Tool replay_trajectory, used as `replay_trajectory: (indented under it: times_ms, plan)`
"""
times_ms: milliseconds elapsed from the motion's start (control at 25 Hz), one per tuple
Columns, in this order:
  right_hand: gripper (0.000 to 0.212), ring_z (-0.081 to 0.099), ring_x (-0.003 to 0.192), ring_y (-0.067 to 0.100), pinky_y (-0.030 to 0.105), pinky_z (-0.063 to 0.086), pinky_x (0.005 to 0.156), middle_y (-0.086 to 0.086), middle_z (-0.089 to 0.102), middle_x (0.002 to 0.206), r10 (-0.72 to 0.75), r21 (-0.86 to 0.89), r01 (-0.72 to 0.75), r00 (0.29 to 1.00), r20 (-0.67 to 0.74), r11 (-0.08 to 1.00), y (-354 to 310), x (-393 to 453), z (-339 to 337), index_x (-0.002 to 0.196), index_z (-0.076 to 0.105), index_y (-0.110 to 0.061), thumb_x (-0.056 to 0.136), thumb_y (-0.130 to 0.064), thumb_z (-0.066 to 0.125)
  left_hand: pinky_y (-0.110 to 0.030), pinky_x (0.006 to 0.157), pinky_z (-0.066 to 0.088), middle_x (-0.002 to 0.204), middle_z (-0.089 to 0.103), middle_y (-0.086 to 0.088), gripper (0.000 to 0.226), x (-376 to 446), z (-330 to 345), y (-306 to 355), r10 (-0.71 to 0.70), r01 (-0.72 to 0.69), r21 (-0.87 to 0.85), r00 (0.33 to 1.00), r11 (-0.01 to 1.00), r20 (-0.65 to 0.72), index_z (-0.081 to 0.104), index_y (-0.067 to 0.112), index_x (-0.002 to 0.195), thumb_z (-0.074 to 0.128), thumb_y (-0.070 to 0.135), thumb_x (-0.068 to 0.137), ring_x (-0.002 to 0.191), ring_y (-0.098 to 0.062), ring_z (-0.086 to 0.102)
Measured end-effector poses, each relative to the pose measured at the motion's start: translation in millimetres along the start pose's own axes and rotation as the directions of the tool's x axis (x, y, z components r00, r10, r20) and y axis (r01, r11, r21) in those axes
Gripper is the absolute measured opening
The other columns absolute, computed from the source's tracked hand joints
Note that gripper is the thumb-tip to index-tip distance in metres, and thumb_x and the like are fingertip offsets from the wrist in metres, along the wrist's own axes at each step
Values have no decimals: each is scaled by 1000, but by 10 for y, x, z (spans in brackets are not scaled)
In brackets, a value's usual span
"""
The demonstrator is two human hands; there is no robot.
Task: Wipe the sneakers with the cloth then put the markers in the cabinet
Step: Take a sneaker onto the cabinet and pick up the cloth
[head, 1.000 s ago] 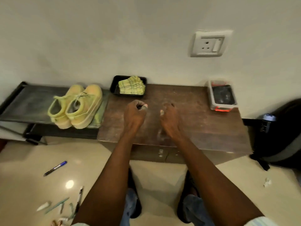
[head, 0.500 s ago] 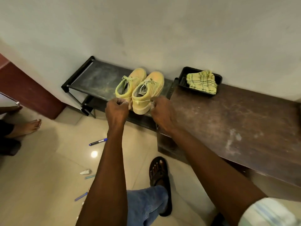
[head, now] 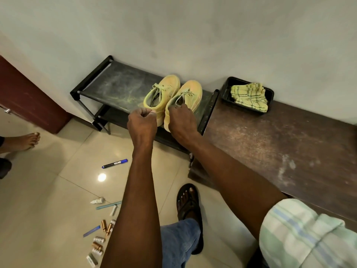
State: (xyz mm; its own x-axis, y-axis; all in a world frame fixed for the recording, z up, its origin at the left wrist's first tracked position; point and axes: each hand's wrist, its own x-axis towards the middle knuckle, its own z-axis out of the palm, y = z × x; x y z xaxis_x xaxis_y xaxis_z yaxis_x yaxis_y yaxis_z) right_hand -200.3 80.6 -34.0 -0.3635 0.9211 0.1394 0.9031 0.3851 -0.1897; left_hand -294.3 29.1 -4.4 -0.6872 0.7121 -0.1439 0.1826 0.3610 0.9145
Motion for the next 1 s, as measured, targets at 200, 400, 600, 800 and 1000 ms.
replay_trajectory:
  times_ms: [200,400,600,800,1000]
  plan:
    - [29,54,101,23,34,47,79,10,64,113,-66,184,70,997,-28,980,149,-340,-498,120,58,-11,92,-18,51,-27,70,55,92,70,-4,15,-162,145,149,10,-8,-96,1000,995,20,70,11,97,63,20,86,81,-14,66]
    - [33,55,91,22,32,49,64,3,70,100,-5,169,50,966,-260,984,615,-1304,-1038,110,65,-14,77,-13,68,-25,65,51,79,65,2,10,-425,397,345,3,5,-194,999,981,43,69,13,89,62,17,84,72,-11,60]
    - [33,65,81,27,35,52,54,7,73,85,283,38,-287,898,-336,957,1351,-2080,-1311,95,69,-9,63,-10,78,-29,67,51,77,68,-3,10,-1103,1080,625,136,-113,-101,955,989,262,65,20,75,62,23,84,66,-13,61]
    - [13,62,75,31,32,44,55,14,68,80,595,115,-590,748,-293,799,1926,-2256,-1318,87,65,-5,75,-12,65,-28,65,49,74,64,4,9,-1824,1756,745,262,-295,-13,825,955,500,67,16,82,63,21,87,66,-7,57]
    - [17,62,89,30,33,42,63,14,69,96,543,190,-510,811,-217,839,2102,-2095,-1189,102,63,-4,90,-11,52,-19,62,44,81,66,6,10,-2035,2089,731,279,-382,71,778,922,563,69,15,84,63,21,87,72,-4,58]
